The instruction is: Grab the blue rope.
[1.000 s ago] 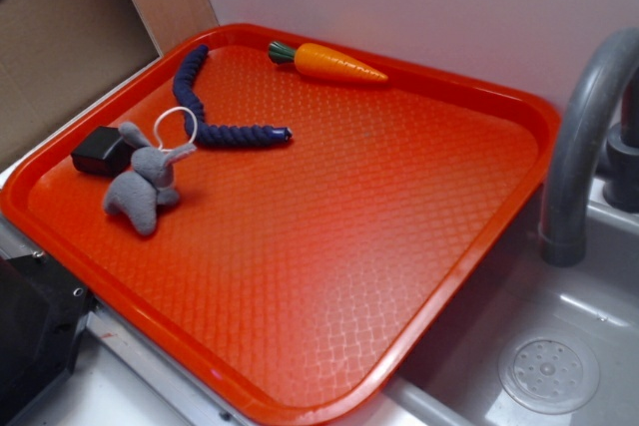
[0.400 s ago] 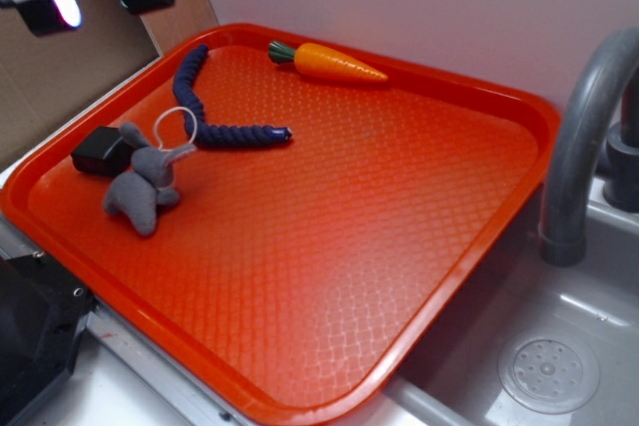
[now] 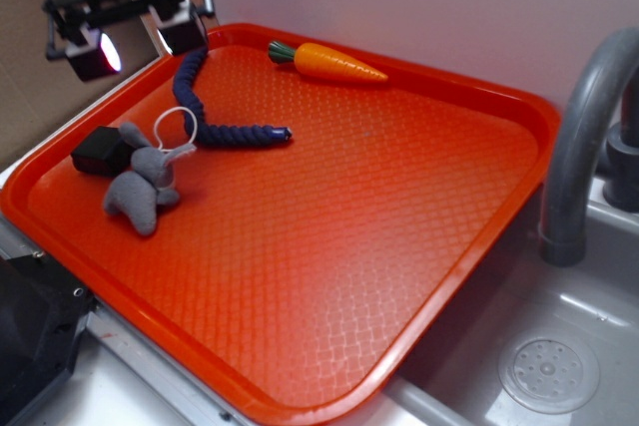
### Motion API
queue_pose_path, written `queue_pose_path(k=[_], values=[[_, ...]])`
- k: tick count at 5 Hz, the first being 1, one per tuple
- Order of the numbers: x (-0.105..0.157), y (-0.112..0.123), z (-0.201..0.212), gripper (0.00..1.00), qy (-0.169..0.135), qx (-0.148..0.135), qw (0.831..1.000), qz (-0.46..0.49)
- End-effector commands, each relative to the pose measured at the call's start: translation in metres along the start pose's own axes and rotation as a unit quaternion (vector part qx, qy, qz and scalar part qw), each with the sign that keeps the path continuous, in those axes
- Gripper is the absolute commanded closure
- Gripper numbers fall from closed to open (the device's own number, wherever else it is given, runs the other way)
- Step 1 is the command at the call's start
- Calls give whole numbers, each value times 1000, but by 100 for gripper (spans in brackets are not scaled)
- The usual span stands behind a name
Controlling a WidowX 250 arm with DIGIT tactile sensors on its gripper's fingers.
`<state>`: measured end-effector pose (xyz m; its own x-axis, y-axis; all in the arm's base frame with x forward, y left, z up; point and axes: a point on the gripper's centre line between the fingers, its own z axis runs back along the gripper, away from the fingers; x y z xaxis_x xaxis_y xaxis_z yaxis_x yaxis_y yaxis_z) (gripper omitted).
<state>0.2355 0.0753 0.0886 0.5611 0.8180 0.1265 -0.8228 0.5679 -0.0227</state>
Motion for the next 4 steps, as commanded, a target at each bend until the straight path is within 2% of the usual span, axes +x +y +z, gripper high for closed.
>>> queue_pose_path(k=[1,3,4], values=[[24,1,-32,0,-38,-1,999,20],[30,-2,-64,0,-32,-4,999,-4],[26,-1,-69,0,-19,-38,999,-20]])
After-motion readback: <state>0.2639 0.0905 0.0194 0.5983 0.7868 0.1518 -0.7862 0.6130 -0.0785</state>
